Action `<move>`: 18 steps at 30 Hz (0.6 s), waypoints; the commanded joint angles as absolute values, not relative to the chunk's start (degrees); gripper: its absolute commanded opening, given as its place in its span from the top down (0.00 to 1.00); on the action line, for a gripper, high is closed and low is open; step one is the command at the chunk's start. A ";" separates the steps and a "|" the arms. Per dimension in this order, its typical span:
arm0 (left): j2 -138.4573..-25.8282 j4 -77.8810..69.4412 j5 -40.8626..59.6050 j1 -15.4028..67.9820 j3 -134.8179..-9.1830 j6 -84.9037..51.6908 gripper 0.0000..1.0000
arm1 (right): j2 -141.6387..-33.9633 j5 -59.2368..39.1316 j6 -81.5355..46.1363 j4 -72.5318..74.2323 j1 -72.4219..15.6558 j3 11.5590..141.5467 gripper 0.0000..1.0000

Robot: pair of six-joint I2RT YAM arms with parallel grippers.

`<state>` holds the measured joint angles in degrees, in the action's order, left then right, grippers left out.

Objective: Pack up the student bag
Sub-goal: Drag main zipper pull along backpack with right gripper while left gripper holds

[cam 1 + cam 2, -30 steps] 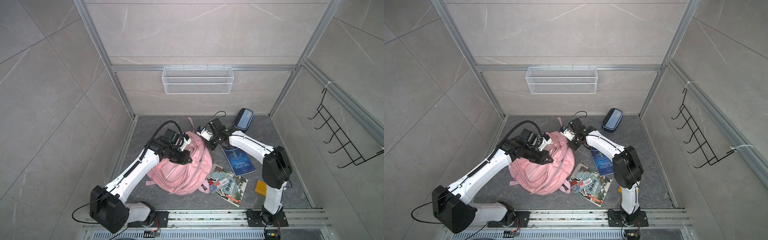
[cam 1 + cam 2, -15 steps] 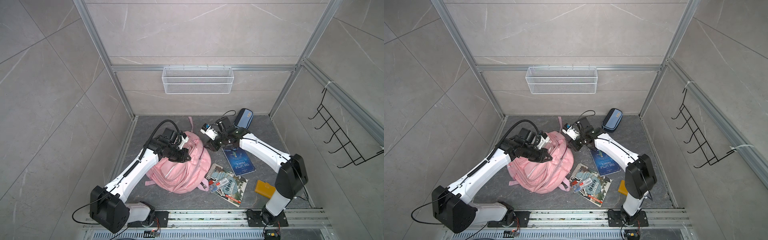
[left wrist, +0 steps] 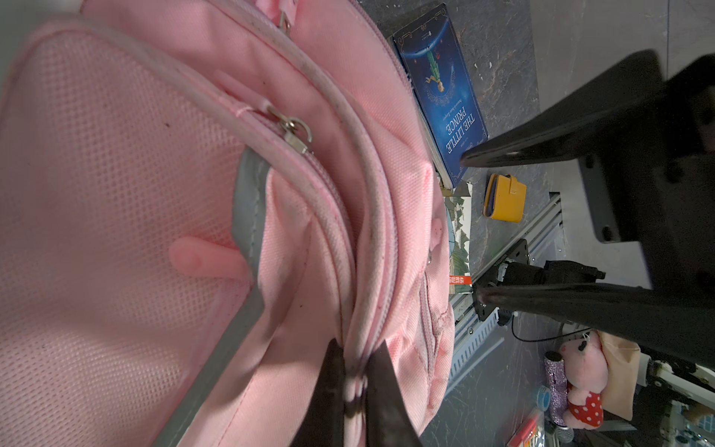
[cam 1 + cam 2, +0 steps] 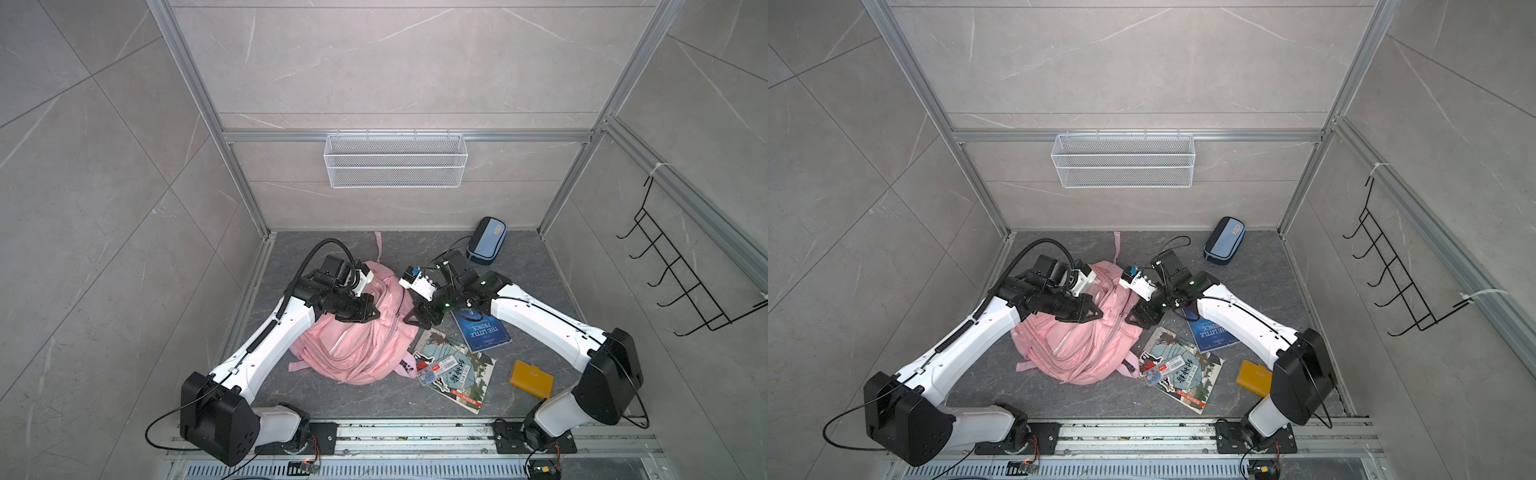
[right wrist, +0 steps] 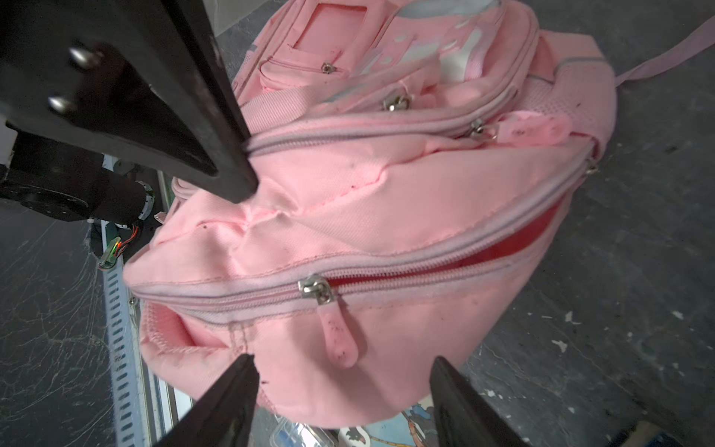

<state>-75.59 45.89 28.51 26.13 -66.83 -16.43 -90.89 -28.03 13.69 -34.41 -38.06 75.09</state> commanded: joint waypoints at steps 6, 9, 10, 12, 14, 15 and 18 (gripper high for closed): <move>-73.82 41.77 34.83 26.07 -69.11 -16.11 1.00 | -96.43 -32.90 15.84 -34.10 -37.97 77.94 0.32; -73.46 40.67 34.21 26.10 -68.60 -17.05 1.00 | -97.02 -34.10 17.29 -34.85 -37.97 77.03 0.38; -73.54 40.41 34.13 26.06 -68.63 -17.26 1.00 | -97.11 -34.52 17.97 -35.02 -37.95 76.74 0.43; -73.72 39.95 33.77 26.10 -68.80 -17.77 1.00 | -97.60 -35.27 19.07 -36.15 -37.98 76.53 0.53; -73.65 39.34 33.32 26.05 -68.90 -18.46 1.00 | -97.70 -35.55 19.55 -36.18 -38.06 76.22 0.58; -73.64 38.86 33.09 26.06 -68.82 -18.87 1.00 | -97.66 -35.77 19.73 -35.93 -38.04 76.03 0.59; -73.81 38.28 32.76 26.03 -68.83 -19.26 1.00 | -98.13 -36.31 20.17 -36.26 -38.21 75.98 0.68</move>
